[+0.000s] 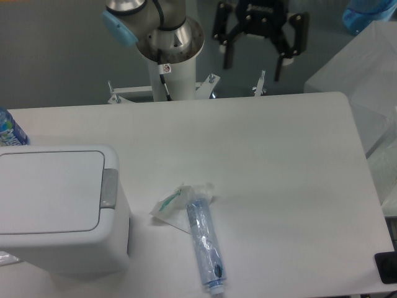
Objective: Open the trash can
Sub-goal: 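Move the open gripper down toward the grey tab on the white bin lid, then lower the gripper fingers onto the grey lid tab and press down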
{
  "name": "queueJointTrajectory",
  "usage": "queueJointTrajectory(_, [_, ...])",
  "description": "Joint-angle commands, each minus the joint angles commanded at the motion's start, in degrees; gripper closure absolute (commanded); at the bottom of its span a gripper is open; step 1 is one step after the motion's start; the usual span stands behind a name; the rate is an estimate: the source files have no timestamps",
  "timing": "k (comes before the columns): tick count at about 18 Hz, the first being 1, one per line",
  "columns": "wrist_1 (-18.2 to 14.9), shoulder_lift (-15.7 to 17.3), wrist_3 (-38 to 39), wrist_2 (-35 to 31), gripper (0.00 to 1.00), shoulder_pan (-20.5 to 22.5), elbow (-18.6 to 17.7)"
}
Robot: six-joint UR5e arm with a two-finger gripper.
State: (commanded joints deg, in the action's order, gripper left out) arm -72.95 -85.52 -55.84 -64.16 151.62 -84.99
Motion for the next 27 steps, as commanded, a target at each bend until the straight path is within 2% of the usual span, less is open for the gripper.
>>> queueJointTrajectory(7, [1.49, -1.93, 12.31, 0.35, 0.00, -6.86, -0.26])
queueJointTrajectory(9, [4.29, -2.90, 18.54, 0.62, 0.00, -8.88, -1.14])
queueJointTrajectory(13, [12.29, -6.32, 32.17, 0.53, 0.00, -12.31, -1.41])
queueJointTrajectory(16, [16.16, -9.39, 39.39, 0.53, 0.00, -15.29, -1.41])
queueJointTrajectory(20, [18.81, -12.04, 43.44, 0.62, 0.00, -16.80, -1.49])
queueJointTrajectory(27, [18.99, -14.59, 45.91, 0.62, 0.00, -17.32, -1.58])
